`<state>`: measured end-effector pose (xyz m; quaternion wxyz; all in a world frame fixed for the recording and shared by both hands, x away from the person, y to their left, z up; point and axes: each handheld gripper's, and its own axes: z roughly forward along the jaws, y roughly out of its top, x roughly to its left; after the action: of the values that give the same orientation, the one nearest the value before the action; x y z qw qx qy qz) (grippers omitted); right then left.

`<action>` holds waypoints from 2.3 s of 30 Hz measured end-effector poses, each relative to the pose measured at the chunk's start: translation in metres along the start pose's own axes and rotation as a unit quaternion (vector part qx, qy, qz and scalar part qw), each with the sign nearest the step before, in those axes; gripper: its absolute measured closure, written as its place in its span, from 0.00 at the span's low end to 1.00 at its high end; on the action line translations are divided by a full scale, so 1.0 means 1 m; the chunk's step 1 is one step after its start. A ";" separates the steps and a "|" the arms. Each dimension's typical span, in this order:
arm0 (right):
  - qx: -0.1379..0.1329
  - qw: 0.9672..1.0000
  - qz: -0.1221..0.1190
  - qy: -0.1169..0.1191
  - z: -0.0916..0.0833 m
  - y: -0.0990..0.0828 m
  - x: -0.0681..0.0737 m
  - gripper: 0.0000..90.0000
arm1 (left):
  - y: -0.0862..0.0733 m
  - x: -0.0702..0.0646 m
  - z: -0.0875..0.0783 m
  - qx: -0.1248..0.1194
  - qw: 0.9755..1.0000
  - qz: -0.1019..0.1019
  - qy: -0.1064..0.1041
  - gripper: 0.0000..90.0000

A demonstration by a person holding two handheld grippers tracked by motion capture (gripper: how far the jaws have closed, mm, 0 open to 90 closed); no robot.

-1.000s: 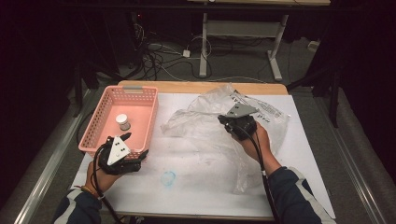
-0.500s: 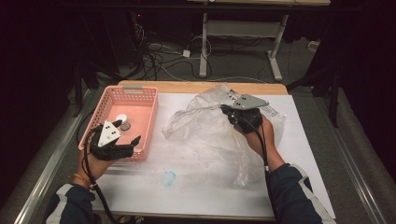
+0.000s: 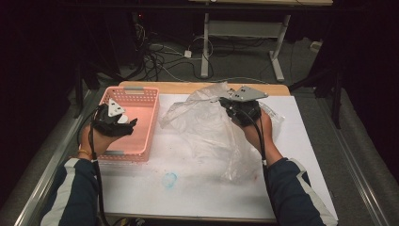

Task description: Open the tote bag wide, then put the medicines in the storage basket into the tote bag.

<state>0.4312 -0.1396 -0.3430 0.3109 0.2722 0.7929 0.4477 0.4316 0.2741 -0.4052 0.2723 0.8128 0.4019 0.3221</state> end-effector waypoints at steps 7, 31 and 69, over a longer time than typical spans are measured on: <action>0.009 1.000 -0.007 0.013 0.000 -0.011 0.003 1.00 | -0.003 0.021 0.035 0.092 0.995 -0.040 -0.009 0.23; 0.013 1.000 -0.009 0.026 -0.006 -0.026 0.005 1.00 | -0.001 0.026 0.049 0.120 0.992 -0.028 -0.032 0.53; 0.012 1.000 -0.008 0.007 -0.006 -0.034 -0.004 1.00 | 0.039 -0.062 -0.041 -0.125 0.986 0.055 -0.093 0.53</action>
<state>0.4240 -0.1609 -0.3698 0.3057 0.2660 0.8025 0.4379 0.3904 0.2092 -0.3700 0.3893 0.8197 0.2864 0.3075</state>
